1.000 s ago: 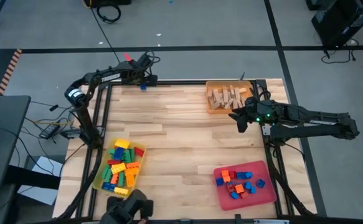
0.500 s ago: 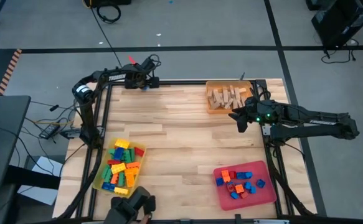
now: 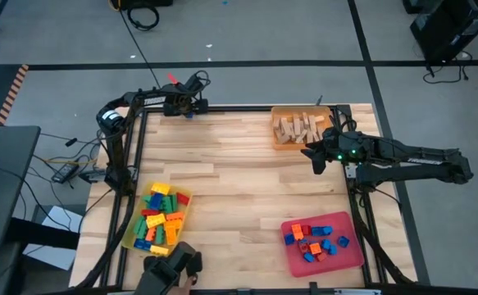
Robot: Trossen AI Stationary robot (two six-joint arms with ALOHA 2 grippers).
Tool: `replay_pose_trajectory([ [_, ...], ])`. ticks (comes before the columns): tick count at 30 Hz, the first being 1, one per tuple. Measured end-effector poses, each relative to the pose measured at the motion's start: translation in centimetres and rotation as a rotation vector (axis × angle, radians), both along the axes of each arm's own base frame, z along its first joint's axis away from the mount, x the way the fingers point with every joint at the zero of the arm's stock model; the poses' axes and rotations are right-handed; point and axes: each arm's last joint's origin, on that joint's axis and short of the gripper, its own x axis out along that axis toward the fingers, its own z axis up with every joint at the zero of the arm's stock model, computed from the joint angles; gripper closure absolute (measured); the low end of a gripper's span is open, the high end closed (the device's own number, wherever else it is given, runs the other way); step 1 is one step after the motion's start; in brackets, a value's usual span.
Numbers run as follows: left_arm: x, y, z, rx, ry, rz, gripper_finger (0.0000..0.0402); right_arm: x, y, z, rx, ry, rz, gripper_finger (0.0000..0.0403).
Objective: Sort blocks by size
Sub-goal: Put the small blue game piece into the red bin
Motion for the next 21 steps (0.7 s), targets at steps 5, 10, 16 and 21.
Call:
replay_pose_trajectory([
  [5, -0.01, 0.01, -0.11, 0.002, 0.020, -0.019, 0.0123, -0.01, -0.01, 0.00, -0.002, 0.001, -0.002, 0.0218],
  [10, -0.03, 0.00, -0.13, 0.002, 0.025, -0.017, 0.0129, -0.01, -0.01, 0.00, -0.002, 0.000, -0.003, 0.0218],
  [16, -0.07, -0.26, -0.35, -0.017, 0.041, 0.005, 0.0130, -0.01, -0.01, 0.00, -0.002, 0.000, -0.003, 0.0218],
  [21, 0.09, -0.34, -0.43, -0.016, 0.042, 0.000, 0.0140, -0.01, -0.01, 0.00, -0.002, 0.001, -0.003, 0.0218],
])
